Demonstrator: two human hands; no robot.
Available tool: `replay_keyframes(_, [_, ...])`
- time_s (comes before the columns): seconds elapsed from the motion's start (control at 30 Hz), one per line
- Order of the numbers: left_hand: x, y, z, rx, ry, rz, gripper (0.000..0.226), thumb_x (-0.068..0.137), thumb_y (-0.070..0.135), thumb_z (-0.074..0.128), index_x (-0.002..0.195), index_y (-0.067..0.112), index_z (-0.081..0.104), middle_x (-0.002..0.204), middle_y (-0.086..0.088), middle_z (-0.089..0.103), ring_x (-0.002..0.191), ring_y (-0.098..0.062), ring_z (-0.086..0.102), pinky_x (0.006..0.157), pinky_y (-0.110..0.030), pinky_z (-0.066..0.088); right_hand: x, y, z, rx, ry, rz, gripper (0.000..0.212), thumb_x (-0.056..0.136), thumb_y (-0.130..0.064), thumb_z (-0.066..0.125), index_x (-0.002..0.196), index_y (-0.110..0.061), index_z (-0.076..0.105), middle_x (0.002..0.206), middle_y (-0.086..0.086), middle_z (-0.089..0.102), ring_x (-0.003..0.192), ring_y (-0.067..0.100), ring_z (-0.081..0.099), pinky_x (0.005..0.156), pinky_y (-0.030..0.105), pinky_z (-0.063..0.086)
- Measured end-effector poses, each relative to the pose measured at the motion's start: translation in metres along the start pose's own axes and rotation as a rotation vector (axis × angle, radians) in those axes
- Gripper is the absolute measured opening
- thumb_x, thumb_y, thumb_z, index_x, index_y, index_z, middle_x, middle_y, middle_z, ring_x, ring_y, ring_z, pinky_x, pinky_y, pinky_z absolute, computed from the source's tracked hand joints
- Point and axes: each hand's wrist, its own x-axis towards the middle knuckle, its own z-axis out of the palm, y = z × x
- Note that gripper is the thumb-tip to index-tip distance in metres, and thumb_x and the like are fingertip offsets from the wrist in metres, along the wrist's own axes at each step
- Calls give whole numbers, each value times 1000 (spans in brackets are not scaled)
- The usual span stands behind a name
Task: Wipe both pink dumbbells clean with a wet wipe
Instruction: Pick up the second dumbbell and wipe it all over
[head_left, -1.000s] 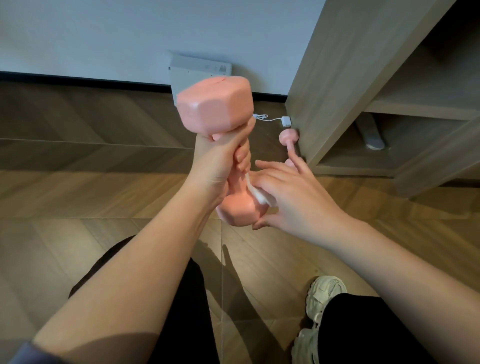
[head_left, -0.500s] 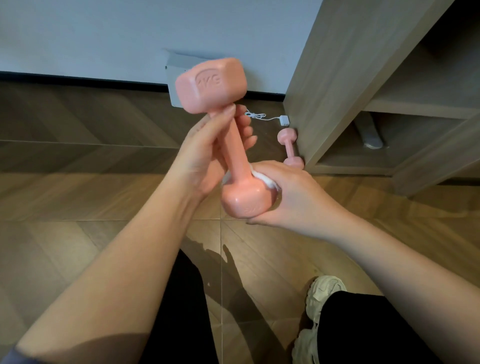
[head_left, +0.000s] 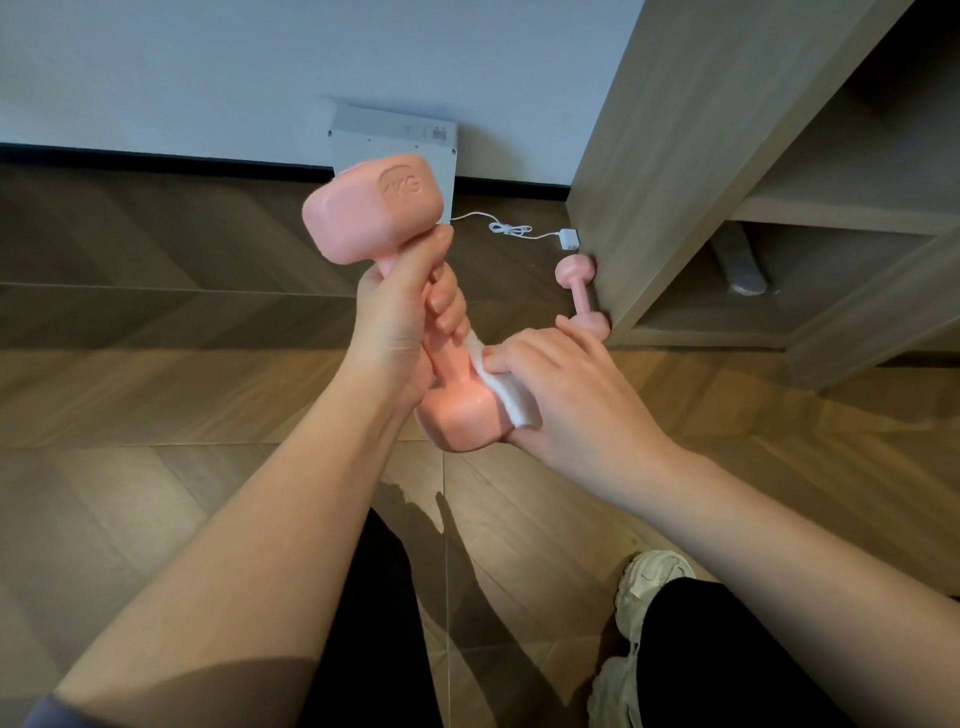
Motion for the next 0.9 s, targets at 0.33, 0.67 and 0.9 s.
replay_keyframes(0.33, [-3, -3, 12, 23, 151, 41, 43, 90, 17, 66, 56, 16, 40, 43, -1, 33, 36, -15, 29, 41, -23, 27, -8, -14, 1, -127, 148, -6, 32, 70, -5, 77, 101, -13, 69, 102, 1, 69, 101, 22, 64, 110, 48, 32])
replay_keyframes(0.67, [0, -10, 10, 75, -92, -36, 25, 85, 17, 69, 62, 17, 58, 55, -2, 49, 48, -16, 45, 49, -26, 39, -4, 9, -3, -69, -212, 88, 62, 83, -36, 70, 139, -30, 44, 140, -15, 49, 136, 7, 38, 115, 48, 22])
replay_keyframes(0.9, [-1, -5, 11, 85, -227, -72, 37, 91, 13, 59, 55, 13, 47, 43, 0, 43, 38, -14, 41, 45, -24, 37, -10, 16, -8, 59, -156, 31, 61, 75, -35, 81, 130, -28, 56, 130, -11, 59, 133, 10, 43, 120, 45, 15])
